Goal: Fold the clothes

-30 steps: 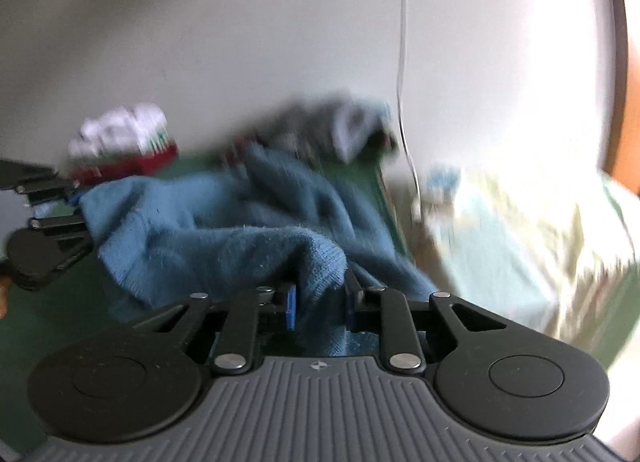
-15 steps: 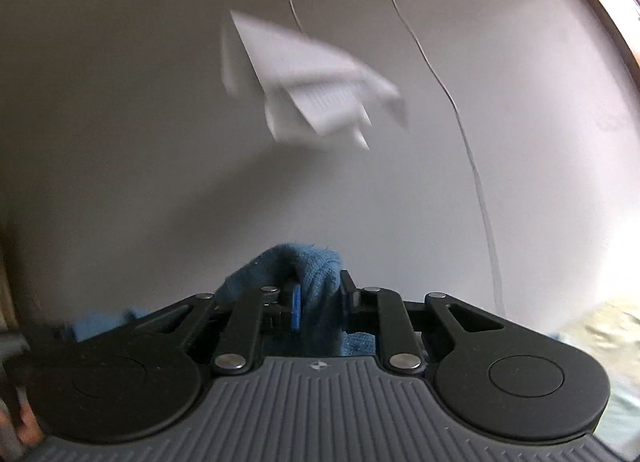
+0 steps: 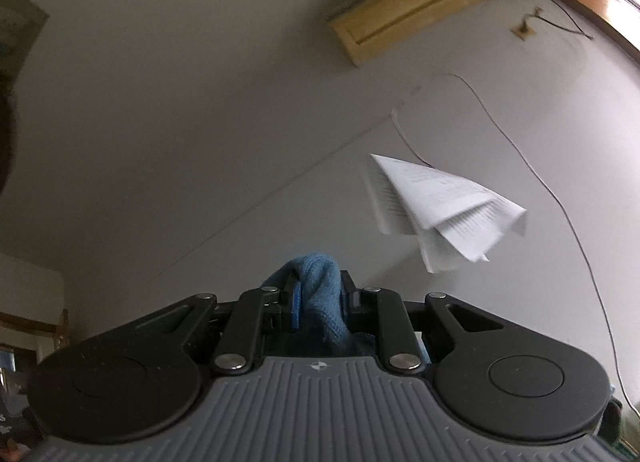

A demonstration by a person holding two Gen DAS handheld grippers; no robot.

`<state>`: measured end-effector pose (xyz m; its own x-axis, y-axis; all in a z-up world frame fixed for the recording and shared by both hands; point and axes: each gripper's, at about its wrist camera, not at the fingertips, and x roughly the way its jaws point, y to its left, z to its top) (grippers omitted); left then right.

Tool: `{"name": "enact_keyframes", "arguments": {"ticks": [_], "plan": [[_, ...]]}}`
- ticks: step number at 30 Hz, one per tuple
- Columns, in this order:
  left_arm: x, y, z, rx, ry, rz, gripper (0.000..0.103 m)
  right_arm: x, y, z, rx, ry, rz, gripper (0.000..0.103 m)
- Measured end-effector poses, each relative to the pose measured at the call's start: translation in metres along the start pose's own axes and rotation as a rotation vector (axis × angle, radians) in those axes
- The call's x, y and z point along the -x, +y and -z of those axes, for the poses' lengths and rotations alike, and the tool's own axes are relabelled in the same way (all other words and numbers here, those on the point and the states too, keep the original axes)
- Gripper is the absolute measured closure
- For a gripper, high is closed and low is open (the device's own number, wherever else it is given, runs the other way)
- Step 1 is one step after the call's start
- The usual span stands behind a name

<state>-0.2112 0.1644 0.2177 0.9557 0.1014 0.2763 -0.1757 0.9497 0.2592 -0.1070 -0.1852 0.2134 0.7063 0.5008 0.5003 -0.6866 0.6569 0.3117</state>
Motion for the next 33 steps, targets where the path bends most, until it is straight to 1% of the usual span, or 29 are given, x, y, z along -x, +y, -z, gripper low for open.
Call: {"name": "enact_keyframes", "arguments": {"ticks": [1,2,4,6,8,10,12,13,15,16,17,18,19,20,21,22,23,24,25,26,28,30,32,33], "plan": [[-0.001,0.002,0.002,0.004,0.006,0.002,0.087,-0.005,0.003,0.006,0.009,0.015,0.016,0.084],[0.002,0.007,0.012,0.005,0.033,-0.008,0.087,-0.012,0.004,0.013,0.012,0.033,0.035,0.084],[-0.006,0.008,0.028,0.000,0.090,-0.023,0.086,-0.022,-0.001,0.033,-0.002,0.083,0.069,0.084],[-0.022,0.004,0.052,-0.022,0.167,-0.054,0.086,-0.037,-0.011,0.055,-0.010,0.140,0.121,0.084],[-0.044,-0.002,0.080,-0.037,0.259,-0.080,0.083,-0.050,-0.023,0.079,-0.004,0.183,0.159,0.084],[-0.080,-0.010,0.113,-0.026,0.382,-0.084,0.083,-0.065,-0.035,0.102,0.015,0.223,0.197,0.084],[-0.123,-0.021,0.151,-0.027,0.514,-0.080,0.083,-0.090,-0.052,0.138,0.073,0.291,0.268,0.083],[-0.148,-0.029,0.174,-0.037,0.585,-0.074,0.080,-0.104,-0.062,0.158,0.105,0.328,0.307,0.083],[-0.198,-0.045,0.220,-0.058,0.727,-0.061,0.071,-0.129,-0.080,0.201,0.204,0.412,0.391,0.082],[-0.222,-0.050,0.249,-0.050,0.820,-0.037,0.065,-0.141,-0.087,0.224,0.277,0.455,0.454,0.080],[-0.245,-0.056,0.278,-0.037,0.919,-0.009,0.064,-0.152,-0.096,0.245,0.353,0.527,0.522,0.069],[-0.254,-0.056,0.302,-0.040,0.997,-0.009,0.066,-0.162,-0.105,0.265,0.428,0.611,0.588,0.067],[-0.246,-0.052,0.318,-0.048,1.031,-0.016,0.067,-0.172,-0.115,0.284,0.503,0.695,0.654,0.068],[-0.235,-0.048,0.331,-0.057,1.054,-0.022,0.067,-0.168,-0.121,0.288,0.504,0.738,0.659,0.068],[-0.230,-0.046,0.337,-0.046,1.056,-0.009,0.062,-0.159,-0.126,0.286,0.471,0.763,0.638,0.067],[-0.221,-0.043,0.339,-0.029,1.060,0.007,0.055,-0.150,-0.131,0.283,0.438,0.787,0.616,0.061],[-0.208,-0.039,0.340,-0.021,1.063,0.022,0.051,-0.141,-0.136,0.280,0.405,0.812,0.594,0.051],[-0.195,-0.036,0.342,-0.015,1.064,0.037,0.045,-0.132,-0.141,0.278,0.372,0.835,0.571,0.047],[-0.181,-0.032,0.343,-0.009,1.065,0.051,0.042,-0.122,-0.146,0.275,0.339,0.859,0.549,0.044],[-0.166,-0.030,0.343,-0.016,1.057,0.064,0.038,-0.114,-0.150,0.276,0.326,0.880,0.543,0.044],[-0.136,-0.024,0.337,-0.024,1.044,0.085,0.016,-0.079,-0.154,0.278,0.301,0.923,0.575,0.044],[-0.105,-0.018,0.338,0.015,1.074,0.115,0.008,-0.049,-0.165,0.272,0.228,0.970,0.633,0.042],[-0.074,-0.011,0.339,0.060,1.109,0.148,0.008,-0.024,-0.172,0.269,0.159,1.010,0.678,0.042],[-0.063,-0.012,0.340,0.064,1.124,0.157,0.008,-0.016,-0.171,0.268,0.129,1.024,0.688,0.042]]}}
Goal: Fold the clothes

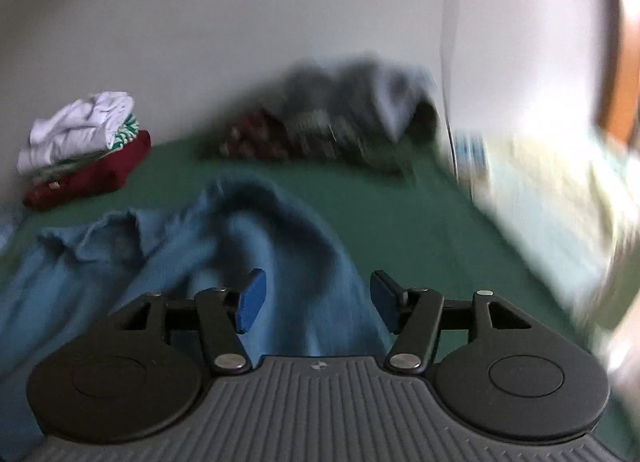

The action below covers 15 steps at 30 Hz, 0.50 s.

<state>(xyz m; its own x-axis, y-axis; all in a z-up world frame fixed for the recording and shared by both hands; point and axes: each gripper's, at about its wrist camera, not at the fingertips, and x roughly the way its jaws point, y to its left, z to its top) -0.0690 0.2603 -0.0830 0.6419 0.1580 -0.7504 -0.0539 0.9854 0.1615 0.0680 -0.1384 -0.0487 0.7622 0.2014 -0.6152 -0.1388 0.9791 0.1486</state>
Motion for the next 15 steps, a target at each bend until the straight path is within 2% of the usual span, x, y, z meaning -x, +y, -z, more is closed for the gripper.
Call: {"name": "enact_keyframes", "arguments": {"ticks": [4,7,11,13,15], "plan": [[-0.005,-0.018,0.032,-0.103,0.042,-0.048,0.006,0.013,-0.015,0.027,-0.092,0.093,-0.018,0.041],[-0.006,-0.033,0.034,-0.135,0.028,-0.052,0.006,0.008,-0.004,0.037,-0.031,0.135,0.066,0.042],[-0.002,-0.045,0.042,-0.211,-0.042,-0.128,0.008,0.020,-0.001,0.054,0.028,0.131,0.111,0.037],[0.000,-0.040,0.043,-0.197,-0.047,-0.125,0.023,0.023,0.008,0.063,0.101,0.118,0.137,0.037],[0.003,-0.031,0.043,-0.174,-0.043,-0.106,0.038,0.027,0.012,0.071,0.122,0.098,0.144,0.037]]}}
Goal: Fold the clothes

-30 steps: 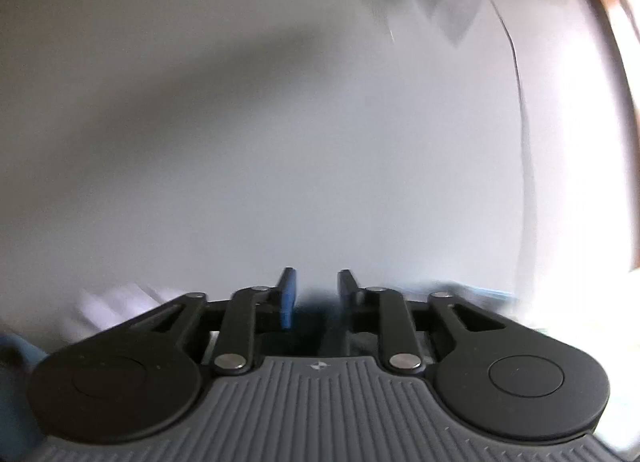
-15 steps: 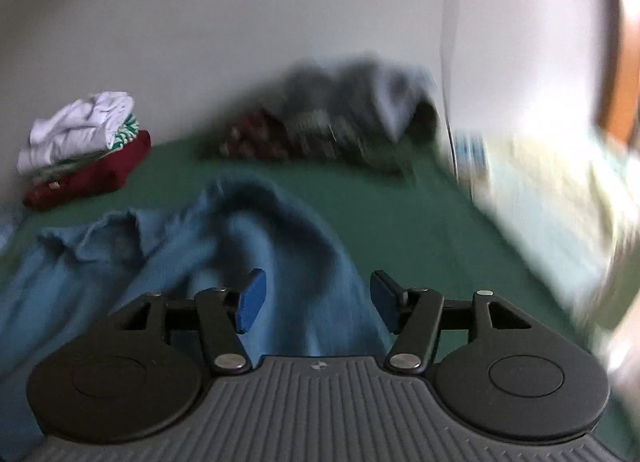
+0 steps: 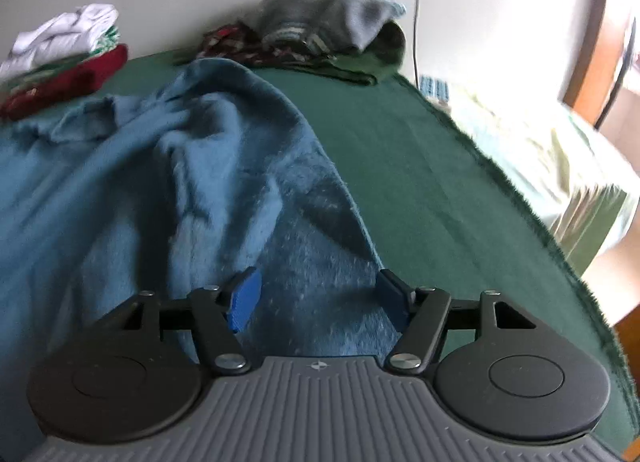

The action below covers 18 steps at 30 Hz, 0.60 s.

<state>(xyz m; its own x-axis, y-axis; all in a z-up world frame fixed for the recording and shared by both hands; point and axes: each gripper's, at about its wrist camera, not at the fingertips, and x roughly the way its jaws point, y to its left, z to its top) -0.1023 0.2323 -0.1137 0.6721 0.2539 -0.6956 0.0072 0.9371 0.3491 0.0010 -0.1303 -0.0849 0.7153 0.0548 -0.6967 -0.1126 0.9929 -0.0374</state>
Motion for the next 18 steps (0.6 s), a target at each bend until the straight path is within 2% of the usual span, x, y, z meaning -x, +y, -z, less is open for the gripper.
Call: {"name": "enact_keyframes", "arguments": {"ticks": [2,3,4,5,6,7,11,16,18], "plan": [[0.000,0.009,0.006,0.005,-0.004,-0.006,0.044,0.003,-0.003,0.007,-0.010,-0.019,0.005,0.049],[-0.002,0.012,0.007,-0.001,-0.001,-0.018,0.052,0.003,-0.003,0.009,-0.006,-0.030,0.012,0.054],[-0.004,0.014,0.009,-0.007,0.005,-0.032,0.062,0.003,-0.003,0.011,-0.002,-0.041,0.019,0.064],[-0.006,0.017,0.010,-0.014,0.010,-0.045,0.068,0.002,-0.004,0.011,0.001,-0.045,0.023,0.077],[-0.009,0.020,0.011,-0.020,0.016,-0.059,0.076,0.000,-0.006,0.008,-0.006,-0.041,0.023,0.085],[-0.013,0.023,0.010,-0.017,0.022,-0.077,0.078,-0.003,-0.009,0.005,-0.016,-0.036,0.023,0.094],[-0.032,0.038,-0.006,-0.027,0.037,-0.186,0.080,-0.017,-0.027,-0.015,-0.063,-0.035,0.026,0.098],[-0.053,0.100,-0.053,0.084,0.020,-0.314,0.080,-0.034,-0.054,-0.071,-0.039,-0.138,0.114,0.098],[-0.065,0.129,-0.077,0.164,0.022,-0.329,0.074,-0.044,-0.066,-0.103,-0.024,-0.193,0.165,0.098]]}}
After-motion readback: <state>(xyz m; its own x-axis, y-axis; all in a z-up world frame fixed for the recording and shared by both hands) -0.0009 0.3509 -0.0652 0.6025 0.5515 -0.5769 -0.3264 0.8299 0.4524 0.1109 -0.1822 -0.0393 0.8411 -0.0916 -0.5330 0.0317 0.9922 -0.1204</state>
